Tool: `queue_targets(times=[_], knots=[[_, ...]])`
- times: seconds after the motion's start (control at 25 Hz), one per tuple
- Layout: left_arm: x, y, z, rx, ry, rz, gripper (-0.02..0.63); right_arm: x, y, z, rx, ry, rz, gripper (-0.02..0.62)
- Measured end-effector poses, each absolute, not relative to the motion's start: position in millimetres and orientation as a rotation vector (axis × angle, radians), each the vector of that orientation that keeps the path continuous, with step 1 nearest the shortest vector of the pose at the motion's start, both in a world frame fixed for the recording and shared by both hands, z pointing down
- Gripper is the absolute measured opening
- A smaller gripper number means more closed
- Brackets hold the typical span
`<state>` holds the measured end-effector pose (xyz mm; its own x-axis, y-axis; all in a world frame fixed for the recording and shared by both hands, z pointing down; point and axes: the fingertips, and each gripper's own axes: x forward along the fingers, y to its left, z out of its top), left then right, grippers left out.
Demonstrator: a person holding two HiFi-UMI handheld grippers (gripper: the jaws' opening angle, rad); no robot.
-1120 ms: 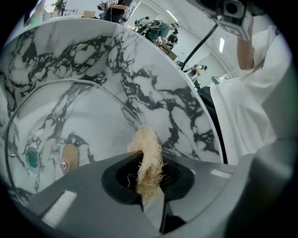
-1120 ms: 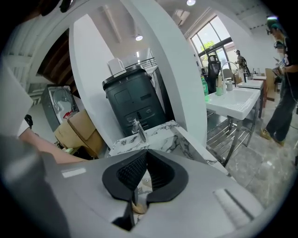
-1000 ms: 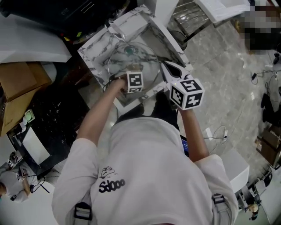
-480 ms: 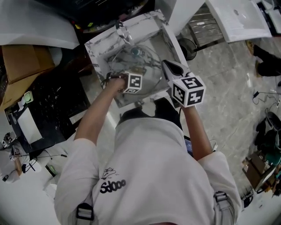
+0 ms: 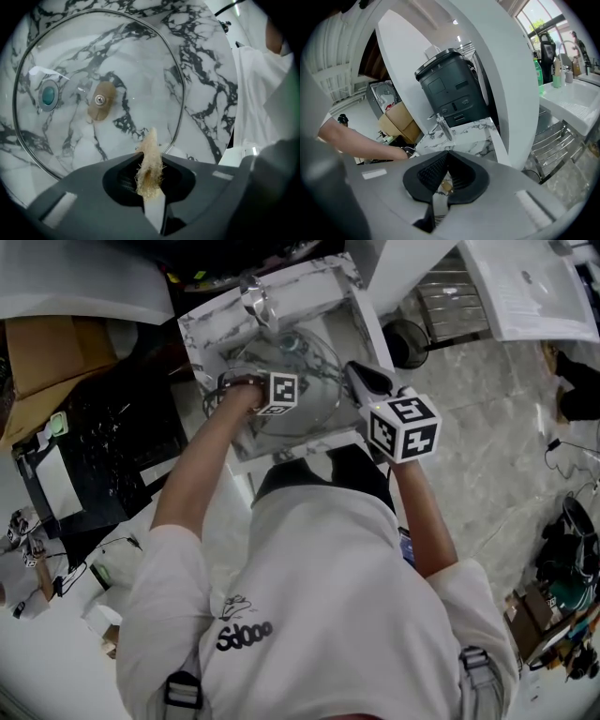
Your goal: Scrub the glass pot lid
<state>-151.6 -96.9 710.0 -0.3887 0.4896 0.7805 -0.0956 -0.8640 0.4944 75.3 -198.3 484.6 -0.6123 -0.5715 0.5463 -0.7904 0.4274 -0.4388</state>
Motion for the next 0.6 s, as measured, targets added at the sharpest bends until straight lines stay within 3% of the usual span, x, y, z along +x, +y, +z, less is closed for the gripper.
queue_targets(times=[0.6], knots=[[-166.7, -175.7, 723.1, 1.462, 0.055, 2.390, 0.053, 90.9, -201.4, 499.7, 1.086, -2.377, 0.991, 0.003]])
